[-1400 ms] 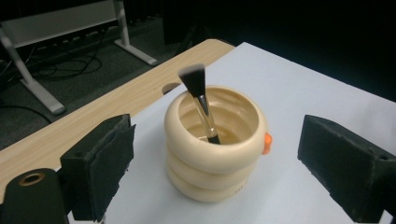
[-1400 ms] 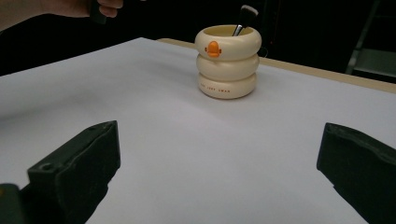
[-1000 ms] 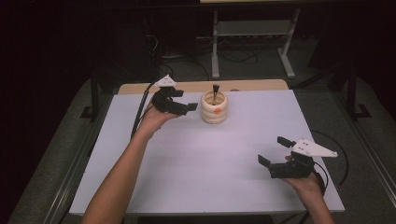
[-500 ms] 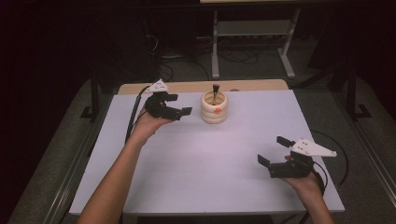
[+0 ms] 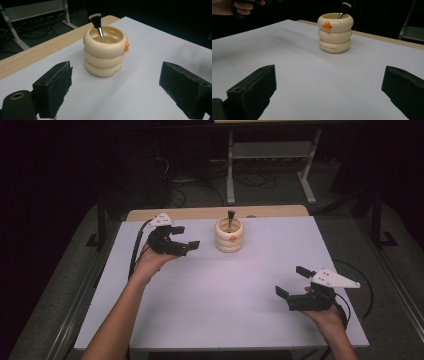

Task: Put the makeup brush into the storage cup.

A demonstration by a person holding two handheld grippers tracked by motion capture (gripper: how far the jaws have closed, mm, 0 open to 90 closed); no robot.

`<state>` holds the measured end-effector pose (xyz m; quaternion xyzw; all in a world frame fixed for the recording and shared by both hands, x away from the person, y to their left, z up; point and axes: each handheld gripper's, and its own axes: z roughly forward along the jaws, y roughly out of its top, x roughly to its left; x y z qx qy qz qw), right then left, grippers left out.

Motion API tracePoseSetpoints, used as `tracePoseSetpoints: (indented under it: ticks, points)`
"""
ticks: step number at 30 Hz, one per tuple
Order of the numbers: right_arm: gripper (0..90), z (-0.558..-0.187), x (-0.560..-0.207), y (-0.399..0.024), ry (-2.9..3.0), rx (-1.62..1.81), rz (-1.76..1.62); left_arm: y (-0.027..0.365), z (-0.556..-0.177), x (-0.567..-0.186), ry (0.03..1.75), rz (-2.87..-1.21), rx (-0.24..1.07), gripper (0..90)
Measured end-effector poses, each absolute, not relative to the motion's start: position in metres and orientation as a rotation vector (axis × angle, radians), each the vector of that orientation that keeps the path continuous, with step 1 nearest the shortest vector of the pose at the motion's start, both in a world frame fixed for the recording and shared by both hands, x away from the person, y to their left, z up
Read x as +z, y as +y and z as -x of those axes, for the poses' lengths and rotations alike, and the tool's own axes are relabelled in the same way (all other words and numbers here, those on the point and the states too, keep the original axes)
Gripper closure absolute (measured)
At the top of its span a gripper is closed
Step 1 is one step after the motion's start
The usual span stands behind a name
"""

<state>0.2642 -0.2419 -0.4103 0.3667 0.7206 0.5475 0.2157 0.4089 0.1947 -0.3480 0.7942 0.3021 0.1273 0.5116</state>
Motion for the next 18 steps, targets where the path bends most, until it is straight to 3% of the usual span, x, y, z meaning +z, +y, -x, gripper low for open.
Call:
tracePoseSetpoints:
  ticks: [18]
  points:
    - [0.0,-0.264,-0.411,-0.241,2.0,1.514,-1.015,0.206,-0.379,-0.358,0.726,-1.895,0.309,10.4]
